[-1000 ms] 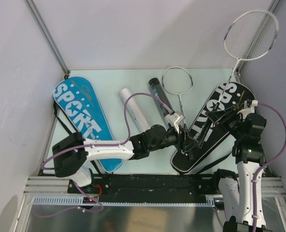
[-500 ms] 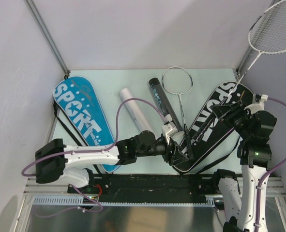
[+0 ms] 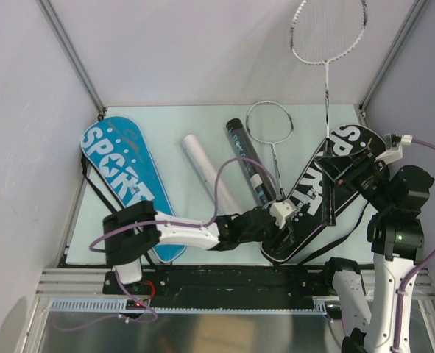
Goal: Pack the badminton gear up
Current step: Open the racket bag at the center of the board.
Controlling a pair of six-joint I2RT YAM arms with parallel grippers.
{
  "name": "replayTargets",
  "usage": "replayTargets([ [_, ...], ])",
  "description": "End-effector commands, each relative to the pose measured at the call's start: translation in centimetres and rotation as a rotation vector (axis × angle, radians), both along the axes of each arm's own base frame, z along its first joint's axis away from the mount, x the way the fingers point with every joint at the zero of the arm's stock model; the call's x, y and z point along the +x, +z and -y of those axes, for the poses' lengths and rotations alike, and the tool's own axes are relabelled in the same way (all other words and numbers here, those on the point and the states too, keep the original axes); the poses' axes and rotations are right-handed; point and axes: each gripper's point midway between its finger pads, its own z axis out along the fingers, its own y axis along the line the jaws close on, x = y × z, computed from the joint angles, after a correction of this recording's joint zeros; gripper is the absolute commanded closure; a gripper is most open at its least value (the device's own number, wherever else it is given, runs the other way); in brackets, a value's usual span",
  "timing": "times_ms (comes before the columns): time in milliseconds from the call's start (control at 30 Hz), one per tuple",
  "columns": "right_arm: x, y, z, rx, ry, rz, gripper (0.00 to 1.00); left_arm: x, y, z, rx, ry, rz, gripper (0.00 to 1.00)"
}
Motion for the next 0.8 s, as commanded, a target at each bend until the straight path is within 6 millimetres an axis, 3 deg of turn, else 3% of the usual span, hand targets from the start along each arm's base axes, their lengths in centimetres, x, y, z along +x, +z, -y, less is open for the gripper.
replayTargets([
  [0, -3.0, 6.4, -1.5, -0.001, 0.059, 0.195, 1.0, 1.0, 2.1, 3.3, -0.022, 0.001, 0.131, 0.36],
  [167, -3.7, 7.9, -1.2, 0.013, 0.019, 0.236, 1.0, 0.2, 0.4, 6.4, 0.029, -0.039, 0.179, 0.36],
  [367, -4.1, 8.6, -0.6, 0.022, -0.032, 0.256, 1.0, -0.5, -1.9, 8.2, 0.11, -0.076, 0.226, 0.38],
  [600, -4.1, 8.9, -0.3, 0.021, -0.06, 0.266, 1.0, 0.1, -5.1, 8.3, 0.253, -0.041, 0.299, 0.4],
  [767, -3.7, 7.8, 0.1, -0.001, -0.084, 0.231, 1.0, 1.2, -7.3, 7.5, 0.337, 0.004, 0.333, 0.44],
])
